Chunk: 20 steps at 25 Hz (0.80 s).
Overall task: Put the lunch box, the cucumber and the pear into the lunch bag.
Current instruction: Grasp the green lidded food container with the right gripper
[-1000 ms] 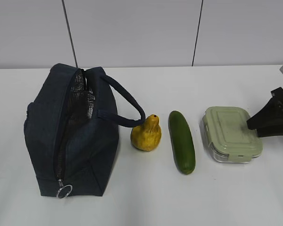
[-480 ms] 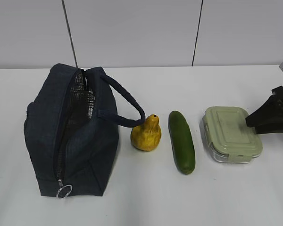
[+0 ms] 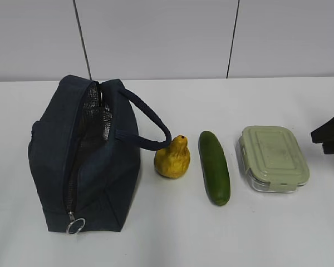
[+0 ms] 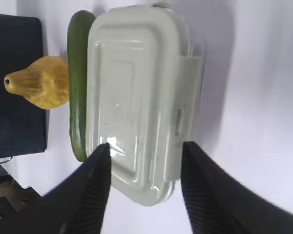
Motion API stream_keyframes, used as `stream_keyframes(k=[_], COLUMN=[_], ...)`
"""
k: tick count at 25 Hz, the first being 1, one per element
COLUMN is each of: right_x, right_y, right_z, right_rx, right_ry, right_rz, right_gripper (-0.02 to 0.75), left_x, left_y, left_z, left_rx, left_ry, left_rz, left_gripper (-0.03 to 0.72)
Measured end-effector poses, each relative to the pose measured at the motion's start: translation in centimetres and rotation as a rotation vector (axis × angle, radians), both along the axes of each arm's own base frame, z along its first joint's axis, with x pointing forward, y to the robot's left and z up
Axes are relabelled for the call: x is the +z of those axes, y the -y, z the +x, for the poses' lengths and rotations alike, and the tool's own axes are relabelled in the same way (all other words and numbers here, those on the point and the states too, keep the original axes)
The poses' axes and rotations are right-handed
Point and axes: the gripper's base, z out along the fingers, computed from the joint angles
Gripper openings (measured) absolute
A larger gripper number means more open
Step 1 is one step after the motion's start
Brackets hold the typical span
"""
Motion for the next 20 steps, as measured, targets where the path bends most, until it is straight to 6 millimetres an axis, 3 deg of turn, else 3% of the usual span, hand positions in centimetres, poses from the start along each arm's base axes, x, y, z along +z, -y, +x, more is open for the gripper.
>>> stream_keyframes(k=[4, 7, 20], right_x=[-0.1, -0.4, -3.9], right_y=[0.5, 0.4, 0.6], right_z=[0.0, 0.1, 0.6], right_rx=[-0.003, 0.003, 0.016], right_ry=[0.022, 0.034, -0.015], right_rz=[0.001, 0.013, 0.064], right_gripper=[0.517, 0.557, 0.569], left_x=[0.0, 0.0, 0.0], left_y=[0.0, 0.0, 0.0], left_z=[0.0, 0.0, 0.0], left_rx=[0.000, 0.000, 0.000], left_ry=[0.000, 0.000, 0.000], left_rz=[0.000, 0.000, 0.000], left_gripper=[0.466, 0.466, 0.466])
